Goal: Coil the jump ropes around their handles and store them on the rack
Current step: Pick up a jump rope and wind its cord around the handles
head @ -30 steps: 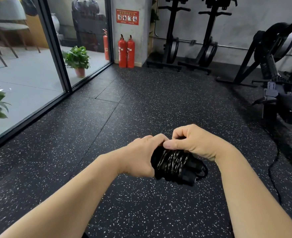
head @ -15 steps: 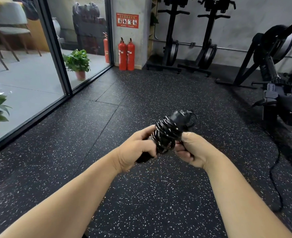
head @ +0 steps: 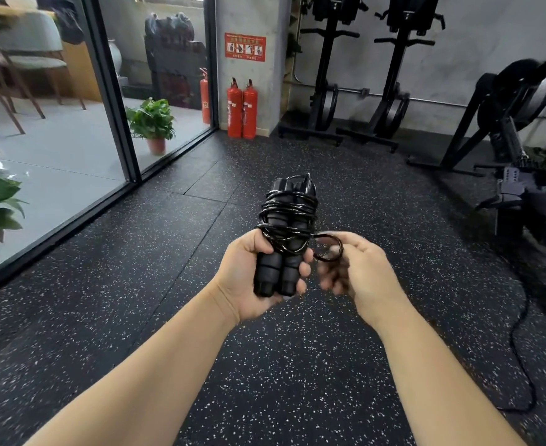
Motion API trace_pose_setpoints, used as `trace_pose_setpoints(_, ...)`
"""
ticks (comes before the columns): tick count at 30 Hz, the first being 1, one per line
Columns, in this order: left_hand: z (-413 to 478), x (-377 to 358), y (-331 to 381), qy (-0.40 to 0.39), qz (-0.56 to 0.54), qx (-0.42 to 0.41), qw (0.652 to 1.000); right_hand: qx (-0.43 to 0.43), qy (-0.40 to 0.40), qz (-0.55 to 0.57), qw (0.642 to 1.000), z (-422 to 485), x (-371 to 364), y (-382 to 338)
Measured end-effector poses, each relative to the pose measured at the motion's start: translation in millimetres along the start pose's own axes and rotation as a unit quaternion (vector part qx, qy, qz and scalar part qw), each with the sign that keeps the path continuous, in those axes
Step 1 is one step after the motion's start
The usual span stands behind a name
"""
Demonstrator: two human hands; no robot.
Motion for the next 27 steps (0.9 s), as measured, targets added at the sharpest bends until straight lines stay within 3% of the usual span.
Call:
trace_pose_setpoints(3, -0.5, 3.5, 2.1, 0.004, -0.049, 0.006, 0.999, 0.055, -0.04, 0.1, 0.993, -2.8, -6.5, -10.7)
trace_pose_setpoints(6, -1.1, 5.4, 2.8, 0.008, -0.079, 0.014, 0.997, 0.089, -0.077, 0.107, 0.987, -3.9, -14.2, -13.8)
trace_pose_setpoints(9, -1.0, 6.5, 2.0, 0.012, -0.084, 0.028, 0.996, 0.127, -0.064, 0.071, 0.987, -2.8, -14.0, -16.8)
trace_pose_setpoints(11, -0.2, 7.6, 0.4, 0.015, -0.079, 0.038, 0.996, 0.174, -0.046, -0.036, 0.983, -4.0, -13.6, -23.2)
trace_pose_setpoints(13, 0.8, 8.8, -1.0, 0.02, -0.081, 0.042, 0.996, 0.249, -0.014, -0.21, 0.945, -7.4, -17.2, -31.2)
trace_pose_setpoints(15, 1.4, 7.4, -2.3, 0.021, -0.093, 0.04, 0.995, 0.326, 0.036, -0.376, 0.867, -14.4, -25.2, -35.9)
trace_pose_setpoints(18, 1.5, 5.8, -3.2, 0.04, -0.116, 0.034, 0.992, 0.389, 0.111, -0.48, 0.778, -24.1, -34.7, -44.7)
trace_pose_setpoints(23, 0.9, 10.2, -3.5, 0.082, -0.123, 0.02, 0.989, 0.419, 0.127, -0.542, 0.718, -27.8, -41.3, -48.5)
trace_pose_setpoints(27, 1.8, 13.6, -2.9, 0.116, -0.11, 0.006, 0.987, 0.418, 0.119, -0.559, 0.706, -30.5, -46.5, -46.2)
Point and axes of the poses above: each hand's wrist, its own z-axis towards the middle knuckle, its own x-axis out of the back of the hand, y = z × x, the point moved 7 cm from there along z, towards the middle knuckle, and after that the axes turned 11 degrees about x, right-handed, at the moved point
